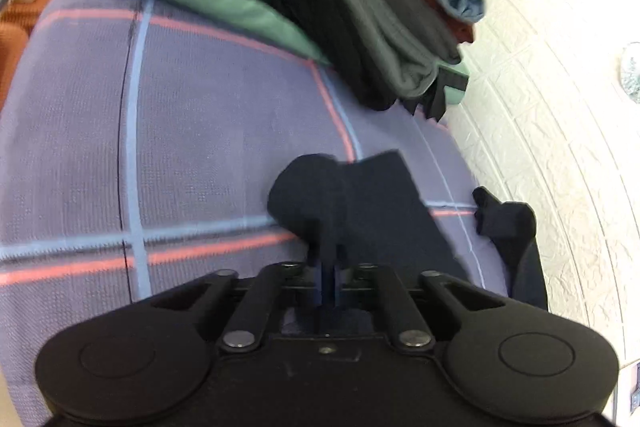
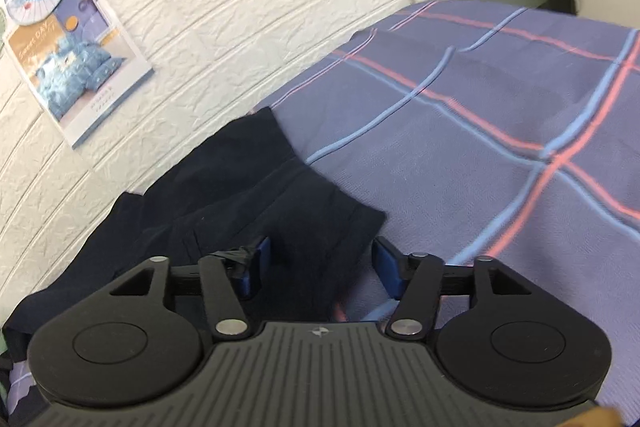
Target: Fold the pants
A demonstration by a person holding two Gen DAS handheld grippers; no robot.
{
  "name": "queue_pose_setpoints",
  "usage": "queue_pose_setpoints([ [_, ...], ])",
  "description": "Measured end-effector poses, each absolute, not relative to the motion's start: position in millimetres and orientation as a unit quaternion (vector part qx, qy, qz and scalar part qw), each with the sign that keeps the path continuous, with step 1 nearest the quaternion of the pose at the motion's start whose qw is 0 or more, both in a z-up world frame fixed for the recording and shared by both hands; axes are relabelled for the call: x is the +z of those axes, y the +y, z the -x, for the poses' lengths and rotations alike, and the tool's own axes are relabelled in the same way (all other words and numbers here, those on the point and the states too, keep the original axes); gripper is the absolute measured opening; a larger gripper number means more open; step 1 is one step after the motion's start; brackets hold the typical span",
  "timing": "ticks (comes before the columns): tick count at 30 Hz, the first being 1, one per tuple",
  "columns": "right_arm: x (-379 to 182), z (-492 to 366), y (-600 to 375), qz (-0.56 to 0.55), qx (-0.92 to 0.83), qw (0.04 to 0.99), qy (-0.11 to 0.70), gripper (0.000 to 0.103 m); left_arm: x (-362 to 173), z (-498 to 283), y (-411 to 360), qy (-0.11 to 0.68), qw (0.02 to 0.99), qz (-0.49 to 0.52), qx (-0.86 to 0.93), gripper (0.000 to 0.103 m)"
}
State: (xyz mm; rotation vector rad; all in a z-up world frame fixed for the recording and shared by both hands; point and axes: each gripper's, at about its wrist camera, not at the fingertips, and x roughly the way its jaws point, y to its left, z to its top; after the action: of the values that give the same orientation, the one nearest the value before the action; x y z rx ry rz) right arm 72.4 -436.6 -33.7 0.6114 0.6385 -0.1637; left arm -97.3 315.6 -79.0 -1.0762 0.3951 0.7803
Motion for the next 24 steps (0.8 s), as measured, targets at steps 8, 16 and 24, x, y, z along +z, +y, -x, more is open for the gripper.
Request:
queue_pose_setpoints([
  [8,9,-59,-445,-0.285,-0.045,0.905,0.312,0.007,-35,116,323,0.156,0.791,0.480,0.346,0.081],
  [16,19,-5,-464,-0.270,-0.054,0.894,0.353,0.007,-25,143,310,0.214,0.804,0.408,0.375,0.085],
  [24,-13,-8,-457,-0.211,-0.098,0.884,0.405,0.073,-36,133,307,0.282,0.767,0.397,0.418,0.103],
])
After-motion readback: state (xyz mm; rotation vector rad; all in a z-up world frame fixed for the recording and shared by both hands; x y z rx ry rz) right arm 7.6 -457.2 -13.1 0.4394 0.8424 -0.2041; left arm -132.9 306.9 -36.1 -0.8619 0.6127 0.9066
